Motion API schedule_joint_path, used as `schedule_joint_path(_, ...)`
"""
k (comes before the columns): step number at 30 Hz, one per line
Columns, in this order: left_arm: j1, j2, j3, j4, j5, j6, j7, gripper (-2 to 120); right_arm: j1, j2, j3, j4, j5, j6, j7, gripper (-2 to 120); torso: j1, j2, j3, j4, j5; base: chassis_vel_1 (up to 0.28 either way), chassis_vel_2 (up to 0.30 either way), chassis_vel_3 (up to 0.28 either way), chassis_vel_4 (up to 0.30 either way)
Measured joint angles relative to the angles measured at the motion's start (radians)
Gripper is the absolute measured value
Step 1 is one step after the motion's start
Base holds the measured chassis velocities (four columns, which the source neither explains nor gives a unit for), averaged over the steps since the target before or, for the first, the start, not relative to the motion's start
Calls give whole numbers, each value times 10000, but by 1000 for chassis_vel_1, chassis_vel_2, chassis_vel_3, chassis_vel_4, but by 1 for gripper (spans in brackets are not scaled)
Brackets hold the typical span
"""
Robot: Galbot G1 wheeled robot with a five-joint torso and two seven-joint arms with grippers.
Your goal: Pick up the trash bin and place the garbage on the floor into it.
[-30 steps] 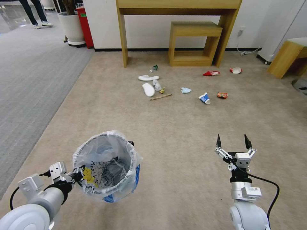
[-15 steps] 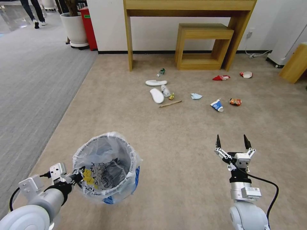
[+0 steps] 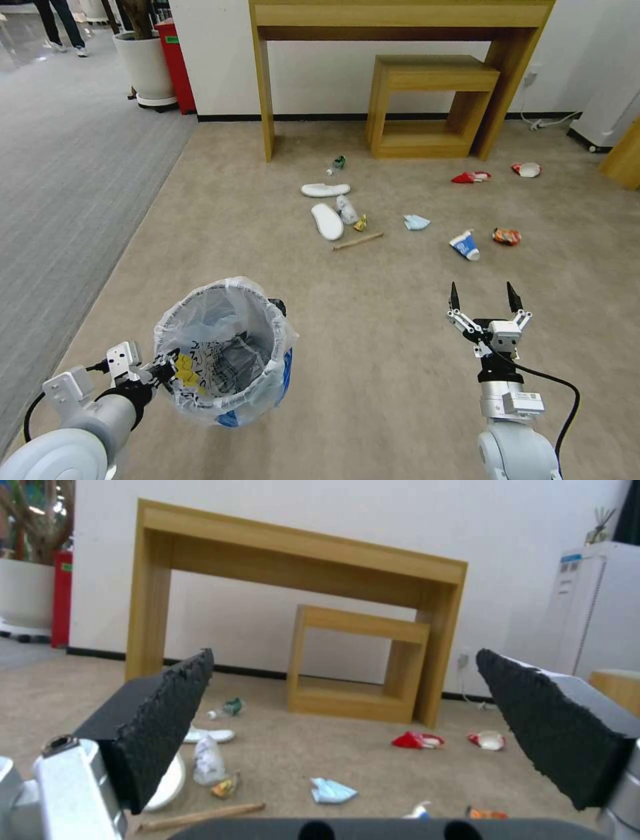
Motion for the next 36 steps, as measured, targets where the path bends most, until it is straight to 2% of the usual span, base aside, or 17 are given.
schedule_joint_path(26, 25, -46, -28, 32, 5, 0, 27, 1, -18, 18, -1, 3, 10, 8, -6, 100, 1, 1, -1, 0, 3, -354, 353, 350, -351)
schedule_joint_path(36, 101, -95, -15, 2, 55, 0, 35, 1, -44, 14, -6, 5, -42, 107, 7, 100, 2, 0, 1, 0, 4, -281, 289, 287, -290)
